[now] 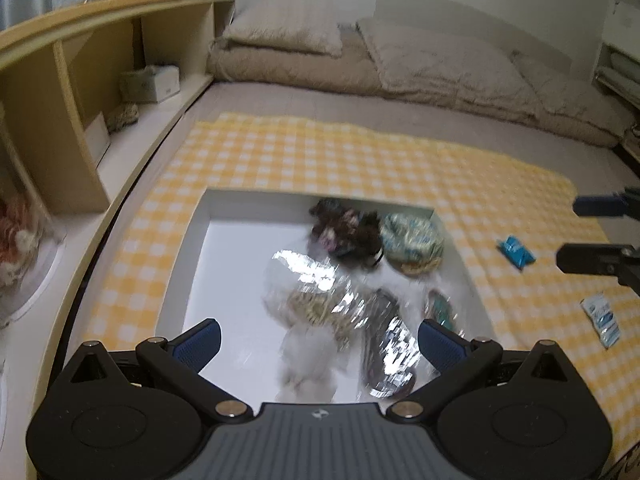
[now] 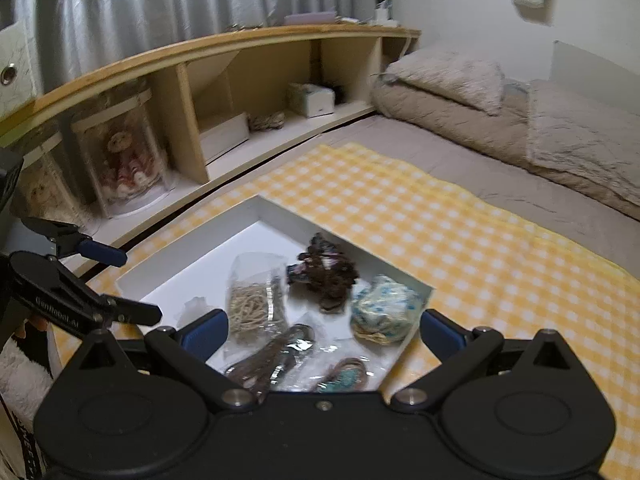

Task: Organize soft objects
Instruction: 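Reach the left tool to the blue packet while the right tool reaches the white-and-blue sachet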

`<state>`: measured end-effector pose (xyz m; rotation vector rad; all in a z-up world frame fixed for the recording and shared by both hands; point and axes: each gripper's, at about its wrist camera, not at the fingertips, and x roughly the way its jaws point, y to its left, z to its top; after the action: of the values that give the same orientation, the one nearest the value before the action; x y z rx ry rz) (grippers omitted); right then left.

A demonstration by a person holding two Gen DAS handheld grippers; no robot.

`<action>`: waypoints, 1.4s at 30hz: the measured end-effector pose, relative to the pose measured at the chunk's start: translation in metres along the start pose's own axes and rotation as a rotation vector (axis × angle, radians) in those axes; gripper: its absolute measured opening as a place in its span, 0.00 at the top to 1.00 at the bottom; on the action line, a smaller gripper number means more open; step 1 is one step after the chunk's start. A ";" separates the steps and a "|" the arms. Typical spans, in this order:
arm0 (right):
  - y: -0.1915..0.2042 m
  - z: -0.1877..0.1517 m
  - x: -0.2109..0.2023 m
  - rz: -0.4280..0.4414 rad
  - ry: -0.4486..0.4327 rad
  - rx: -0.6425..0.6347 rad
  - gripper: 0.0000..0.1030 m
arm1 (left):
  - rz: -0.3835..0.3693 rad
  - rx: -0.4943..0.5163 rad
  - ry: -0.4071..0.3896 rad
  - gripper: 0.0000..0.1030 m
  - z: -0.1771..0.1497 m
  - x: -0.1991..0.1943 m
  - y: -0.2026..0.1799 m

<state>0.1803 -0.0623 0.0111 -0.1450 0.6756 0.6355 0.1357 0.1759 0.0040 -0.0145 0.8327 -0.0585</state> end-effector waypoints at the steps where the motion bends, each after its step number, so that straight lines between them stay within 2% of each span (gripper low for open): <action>1: -0.005 -0.002 -0.005 -0.013 -0.006 0.011 0.00 | -0.006 -0.001 -0.010 0.00 0.003 0.001 -0.004; 12: -0.067 -0.027 -0.055 -0.155 -0.050 0.120 0.00 | -0.112 0.031 -0.104 0.00 0.035 0.016 -0.062; 24: -0.130 -0.073 -0.099 -0.303 -0.039 0.225 0.00 | -0.201 0.136 -0.121 0.00 0.057 0.049 -0.141; 31: -0.159 -0.104 -0.111 -0.378 0.012 0.269 0.00 | -0.233 0.236 -0.123 0.00 0.065 0.079 -0.187; 42: -0.192 -0.152 -0.097 -0.437 0.159 0.272 0.00 | -0.274 0.319 -0.091 0.00 0.077 0.139 -0.247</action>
<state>0.1536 -0.3141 -0.0613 -0.0859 0.8459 0.1101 0.2742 -0.0798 -0.0380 0.1680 0.7184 -0.4453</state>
